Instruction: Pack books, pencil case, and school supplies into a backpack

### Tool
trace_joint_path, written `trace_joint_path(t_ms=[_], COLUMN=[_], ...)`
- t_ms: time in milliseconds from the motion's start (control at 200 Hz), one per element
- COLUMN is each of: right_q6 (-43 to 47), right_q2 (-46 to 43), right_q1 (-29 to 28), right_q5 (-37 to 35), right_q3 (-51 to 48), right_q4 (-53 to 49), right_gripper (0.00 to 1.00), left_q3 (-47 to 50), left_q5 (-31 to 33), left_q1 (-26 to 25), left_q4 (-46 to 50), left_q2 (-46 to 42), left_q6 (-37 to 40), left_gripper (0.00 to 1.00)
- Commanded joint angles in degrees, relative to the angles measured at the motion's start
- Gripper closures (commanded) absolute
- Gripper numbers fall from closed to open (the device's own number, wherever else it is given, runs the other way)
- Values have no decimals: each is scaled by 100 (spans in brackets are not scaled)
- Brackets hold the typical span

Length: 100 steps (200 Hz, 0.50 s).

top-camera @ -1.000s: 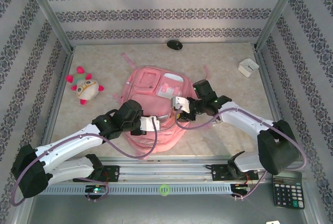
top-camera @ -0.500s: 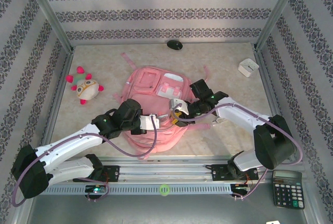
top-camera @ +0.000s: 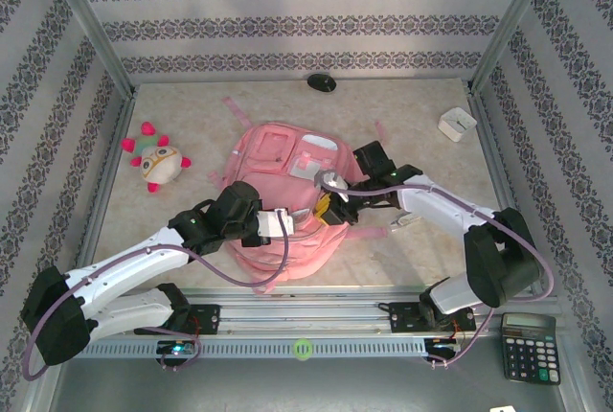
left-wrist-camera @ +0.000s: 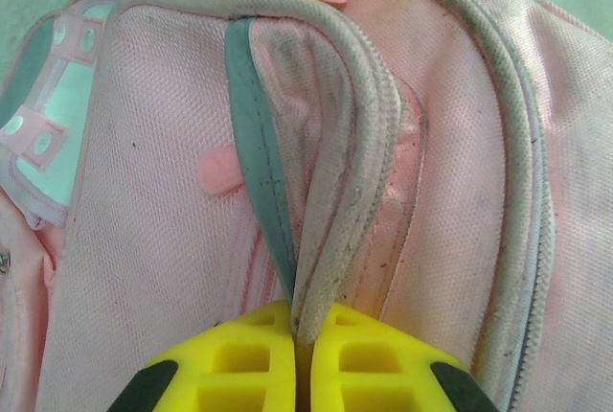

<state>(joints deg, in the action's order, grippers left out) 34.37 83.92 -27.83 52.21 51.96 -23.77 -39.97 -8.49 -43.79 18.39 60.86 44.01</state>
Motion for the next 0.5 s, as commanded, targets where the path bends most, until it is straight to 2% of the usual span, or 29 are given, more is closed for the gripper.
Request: trace_joint_path(t_ms=[0,120,210,305,495], right_q6=[-382,-623,-751,-845,-1336], right_q2=[-161,-232,-192,-123,-425], right_q1=[50,11,-20,-56,-69], right_q5=[534,563,529,443,16], right_q3=[-168,-365,-415,-407,-550], right_q4=[372,682,802,838,1000], right_gripper=[87,89,79,78,99], left_q3=[-127,-133,-134,-128,-209], left_q5=[132,129,107,113,412], left_q1=[72,71,70,72,72], left_q4=[-538,-620,-659,-690,-815], left_q2=[43,84,85,70,91], left_q6=[-179,-274,-321,-357,-857], left_gripper=[93,93,93,93,94])
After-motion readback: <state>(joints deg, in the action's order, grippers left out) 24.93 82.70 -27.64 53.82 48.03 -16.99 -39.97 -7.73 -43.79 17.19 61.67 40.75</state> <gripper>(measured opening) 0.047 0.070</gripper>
